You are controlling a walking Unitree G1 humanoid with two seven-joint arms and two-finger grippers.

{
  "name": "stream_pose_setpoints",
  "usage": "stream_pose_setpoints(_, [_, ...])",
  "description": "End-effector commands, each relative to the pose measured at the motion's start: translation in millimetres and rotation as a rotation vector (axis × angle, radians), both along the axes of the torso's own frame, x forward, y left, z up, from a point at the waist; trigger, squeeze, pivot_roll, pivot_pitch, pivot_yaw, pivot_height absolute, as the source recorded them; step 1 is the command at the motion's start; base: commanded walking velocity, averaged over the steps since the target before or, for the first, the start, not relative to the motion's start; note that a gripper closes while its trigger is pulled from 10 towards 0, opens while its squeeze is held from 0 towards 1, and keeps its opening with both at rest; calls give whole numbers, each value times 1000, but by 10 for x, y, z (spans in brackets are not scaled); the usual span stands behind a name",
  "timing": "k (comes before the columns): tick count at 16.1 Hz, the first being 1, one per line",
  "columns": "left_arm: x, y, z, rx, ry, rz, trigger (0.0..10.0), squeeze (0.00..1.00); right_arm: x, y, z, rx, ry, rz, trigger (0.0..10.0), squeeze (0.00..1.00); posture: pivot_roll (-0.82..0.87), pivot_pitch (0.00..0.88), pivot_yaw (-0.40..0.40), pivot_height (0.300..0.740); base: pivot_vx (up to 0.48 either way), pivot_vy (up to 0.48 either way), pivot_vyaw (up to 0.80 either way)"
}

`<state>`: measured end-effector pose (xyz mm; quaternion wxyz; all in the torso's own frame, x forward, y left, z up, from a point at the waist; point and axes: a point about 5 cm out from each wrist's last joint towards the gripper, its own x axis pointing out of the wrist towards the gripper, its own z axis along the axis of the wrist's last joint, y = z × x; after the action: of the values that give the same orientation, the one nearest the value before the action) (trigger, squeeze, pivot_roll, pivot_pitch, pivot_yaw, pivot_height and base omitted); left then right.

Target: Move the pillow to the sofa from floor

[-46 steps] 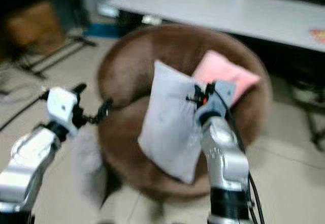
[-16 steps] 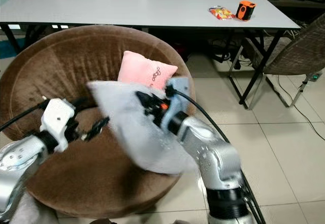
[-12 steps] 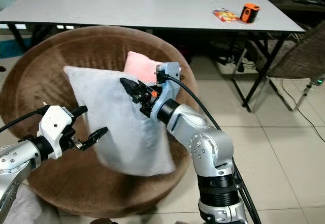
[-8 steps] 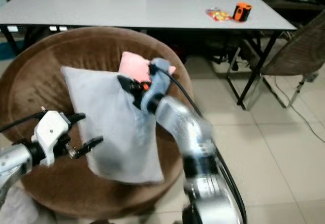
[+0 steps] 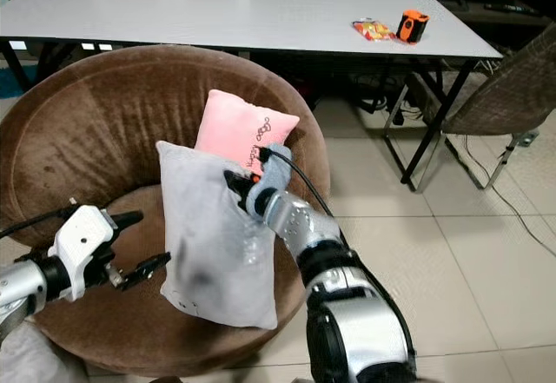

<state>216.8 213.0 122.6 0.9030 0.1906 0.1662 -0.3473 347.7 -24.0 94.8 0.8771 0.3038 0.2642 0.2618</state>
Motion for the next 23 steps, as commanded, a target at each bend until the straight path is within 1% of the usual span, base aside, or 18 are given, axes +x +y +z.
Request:
stream_pose_setpoints(1, [3, 42, 0, 18, -10, 8, 10000, 0, -56, 517, 267, 98, -75, 117, 10000, 0, 62, 0, -64, 740, 0, 0, 0])
stream_pose_setpoints(2, [8, 52, -32, 18, -7, 11, 10000, 0, -45, 562, 340, 103, -132, 148, 10000, 0, 59, 0, -65, 740, 0, 0, 0])
stream_pose_setpoints(3, [12, 59, -51, 19, -5, 14, 10000, 0, -46, 588, 373, 110, -153, 167, 10000, 0, 59, 0, -65, 740, 0, 0, 0])
stream_pose_setpoints(4, [21, 76, -90, 22, -2, 18, 10000, 0, -49, 644, 437, 117, -199, 205, 10000, 0, 59, 0, -65, 740, 0, 0, 0])
stream_pose_setpoints(5, [17, 87, -118, 24, -1, 21, 10000, 0, -52, 679, 471, 118, -228, 228, 10000, 1000, 58, 0, -65, 740, 0, 0, 0])
stream_pose_setpoints(8, [43, 236, -366, 40, 26, 47, 10000, 0, -25, 686, 493, 115, -247, 214, 10000, 1000, 63, 0, -67, 740, 0, 0, 0])
stream_pose_setpoints(10, [29, 407, -542, 56, 48, 68, 10000, 0, -18, 694, 515, 94, -284, 230, 10000, 1000, 63, 0, -66, 740, 0, 0, 0])
stream_pose_setpoints(12, [18, 503, -614, 64, 59, 81, 10000, 0, -7, 699, 543, 92, -299, 228, 10000, 1000, 62, 0, -65, 740, 0, 0, 0])
stream_pose_setpoints(13, [10, 617, -699, 73, 72, 97, 10000, 0, 17, 693, 582, 87, -322, 217, 10000, 1000, 62, 0, -64, 740, 0, 0, 0])
stream_pose_setpoints(14, [8, 689, -753, 79, 80, 108, 10000, 0, 37, 683, 614, 87, -339, 208, 10000, 1000, 62, 0, -64, 740, 0, 0, 0])
stream_pose_setpoints(16, [34, 765, -801, 86, 67, 125, 10000, 0, 85, 635, 671, 111, -359, 169, 10000, 1000, 62, 0, -66, 740, 0, 0, 0])
stream_pose_setpoints(17, [78, 798, -798, 81, 32, 146, 10000, 0, 130, 574, 704, 107, -378, 139, 10000, 1000, 62, 0, -68, 740, 0, 0, 0])
stream_pose_setpoints(19, [295, 665, -578, -9, -148, 198, 10000, 0, 231, 391, 787, 84, -448, 70, 10000, 1000, 64, 0, -72, 740, 0, 0, 0])
stream_pose_setpoints(20, [494, 446, -236, -94, -300, 208, 10000, 0, 279, 212, 800, 20, -524, 26, 10000, 1000, 57, 0, -73, 740, 0, 0, 0])
stream_pose_setpoints(21, [561, 350, -86, -124, -349, 204, 10000, 0, 286, 143, 791, -10, -554, 18, 10000, 1000, 57, 0, -73, 740, 0, 0, 0])
stream_pose_setpoints(22, [694, 64, 186, -182, -417, 162, 10000, 0, 273, -68, 708, -79, -600, -26, 10000, 486, 34, 0, -58, 740, 0, 0, 0])
stream_pose_setpoints(23, [769, -160, 303, -211, -440, 103, 10000, 0, 236, -256, 627, -132, -622, -82, 10000, 0, 15, 0, -46, 740, 0, 0, 0])
